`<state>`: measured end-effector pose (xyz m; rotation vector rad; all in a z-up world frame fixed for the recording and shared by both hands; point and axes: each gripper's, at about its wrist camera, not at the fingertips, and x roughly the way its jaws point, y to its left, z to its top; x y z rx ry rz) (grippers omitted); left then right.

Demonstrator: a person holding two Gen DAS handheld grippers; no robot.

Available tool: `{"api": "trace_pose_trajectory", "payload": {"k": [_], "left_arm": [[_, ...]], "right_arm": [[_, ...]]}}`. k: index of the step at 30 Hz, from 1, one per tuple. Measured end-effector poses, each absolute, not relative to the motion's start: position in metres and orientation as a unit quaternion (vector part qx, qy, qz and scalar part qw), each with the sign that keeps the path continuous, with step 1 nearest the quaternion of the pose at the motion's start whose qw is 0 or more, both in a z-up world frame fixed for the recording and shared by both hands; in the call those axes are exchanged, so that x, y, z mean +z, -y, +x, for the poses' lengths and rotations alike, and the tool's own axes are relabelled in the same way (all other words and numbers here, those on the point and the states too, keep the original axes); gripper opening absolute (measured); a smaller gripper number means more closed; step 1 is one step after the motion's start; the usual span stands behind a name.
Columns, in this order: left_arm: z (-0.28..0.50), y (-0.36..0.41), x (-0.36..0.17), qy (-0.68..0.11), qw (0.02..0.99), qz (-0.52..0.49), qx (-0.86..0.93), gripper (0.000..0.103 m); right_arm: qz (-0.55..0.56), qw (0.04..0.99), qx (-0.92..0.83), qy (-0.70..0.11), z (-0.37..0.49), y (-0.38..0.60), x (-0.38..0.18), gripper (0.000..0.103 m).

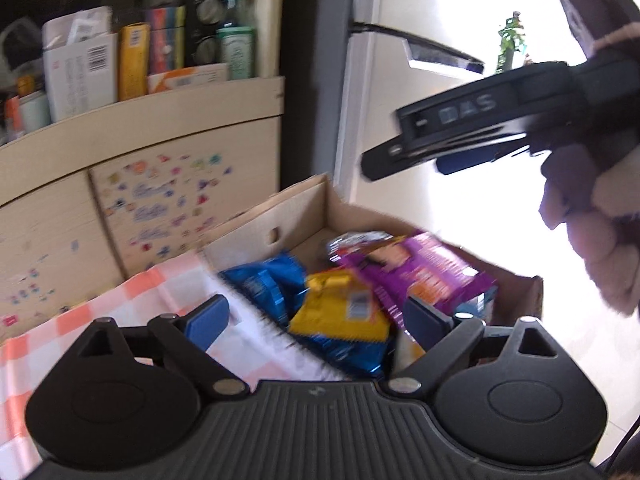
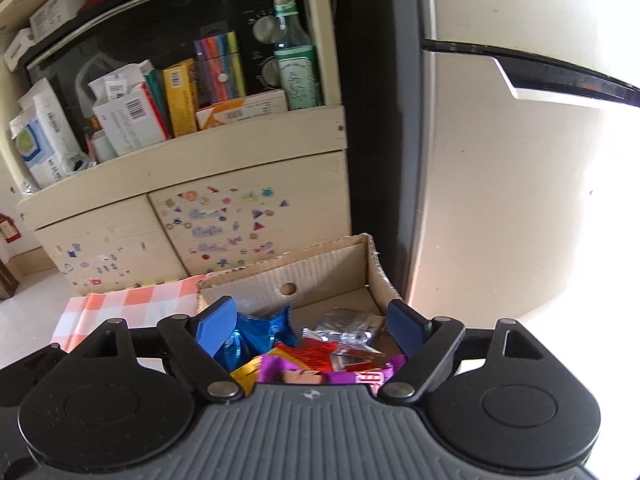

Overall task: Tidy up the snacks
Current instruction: 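Move both tools back over the green and light-blue packets on the table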

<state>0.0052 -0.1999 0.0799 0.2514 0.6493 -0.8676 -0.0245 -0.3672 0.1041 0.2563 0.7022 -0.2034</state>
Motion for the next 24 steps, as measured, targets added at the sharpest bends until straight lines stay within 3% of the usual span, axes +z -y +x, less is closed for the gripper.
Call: {"api": "trace_pose_trajectory", "payload": {"k": [15, 24], "left_arm": [[0.025, 0.116, 0.079, -0.362, 0.874, 0.104, -0.306, 0.097], [0.007, 0.129, 0.047, -0.376, 0.84, 0.138, -0.367, 0.098]], "right_arm": [[0.133, 0.926, -0.04, -0.352, -0.017, 0.326, 0.102, 0.091], [0.156, 0.923, -0.033, -0.35, -0.048, 0.303, 0.102, 0.092]]}}
